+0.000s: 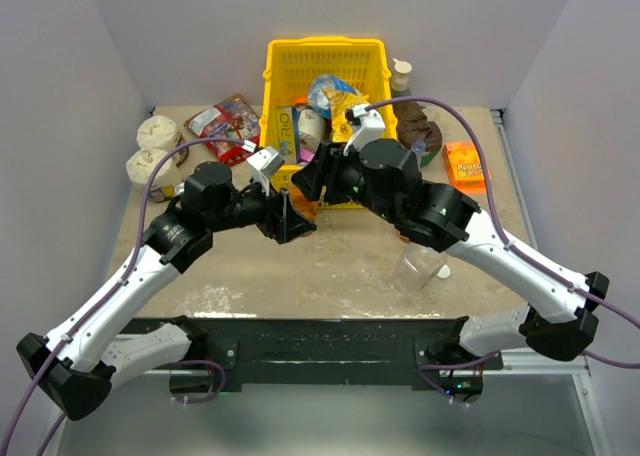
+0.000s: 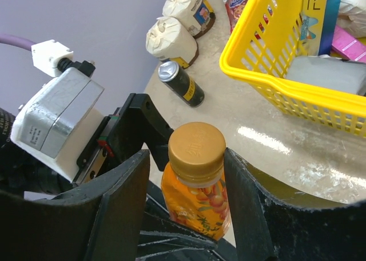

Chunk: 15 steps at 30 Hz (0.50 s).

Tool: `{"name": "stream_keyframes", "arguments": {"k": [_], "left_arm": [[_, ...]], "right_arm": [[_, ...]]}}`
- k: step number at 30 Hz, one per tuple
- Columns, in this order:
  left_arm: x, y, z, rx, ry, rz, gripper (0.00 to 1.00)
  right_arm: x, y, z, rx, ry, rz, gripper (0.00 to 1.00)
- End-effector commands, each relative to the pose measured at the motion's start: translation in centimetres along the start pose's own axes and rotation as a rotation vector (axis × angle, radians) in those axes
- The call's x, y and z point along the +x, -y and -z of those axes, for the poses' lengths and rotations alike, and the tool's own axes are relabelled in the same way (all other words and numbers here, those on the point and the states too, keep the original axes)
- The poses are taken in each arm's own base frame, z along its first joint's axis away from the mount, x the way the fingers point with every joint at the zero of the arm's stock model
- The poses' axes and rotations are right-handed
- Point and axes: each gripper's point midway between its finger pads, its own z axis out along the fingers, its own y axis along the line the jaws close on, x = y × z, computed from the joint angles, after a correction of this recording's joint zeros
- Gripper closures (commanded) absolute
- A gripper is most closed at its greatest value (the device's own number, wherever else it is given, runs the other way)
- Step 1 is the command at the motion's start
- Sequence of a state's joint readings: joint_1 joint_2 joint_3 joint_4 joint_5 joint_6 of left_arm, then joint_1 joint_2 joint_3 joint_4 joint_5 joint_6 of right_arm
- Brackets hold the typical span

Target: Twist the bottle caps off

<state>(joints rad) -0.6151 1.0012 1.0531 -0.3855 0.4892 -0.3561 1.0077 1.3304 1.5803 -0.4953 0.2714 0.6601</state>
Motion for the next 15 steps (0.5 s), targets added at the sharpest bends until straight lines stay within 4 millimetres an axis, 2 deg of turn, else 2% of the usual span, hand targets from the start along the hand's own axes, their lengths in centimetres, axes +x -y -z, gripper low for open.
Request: {"name": "stream_keyframes", "arguments": {"k": [1,6,15], "left_arm": [[-1.4,1.4,0.3,0.040,0.048,-0.038,0.57],[-1.2,1.8,0.2,0.054,0.042,-0.043,0.57],[-0.8,2.7,0.0,0.080,0.033,-0.062,0.57]], "right_arm": [[-1.2,-1.2,0.5,-0.038,0.031,-0.008,0.44],[-1.6,-1.3,0.6,-0.048,0.050,-0.011,0.45],[-1.0,-1.7,0.0,-0.062,0.024,-0.004,0.44]]}}
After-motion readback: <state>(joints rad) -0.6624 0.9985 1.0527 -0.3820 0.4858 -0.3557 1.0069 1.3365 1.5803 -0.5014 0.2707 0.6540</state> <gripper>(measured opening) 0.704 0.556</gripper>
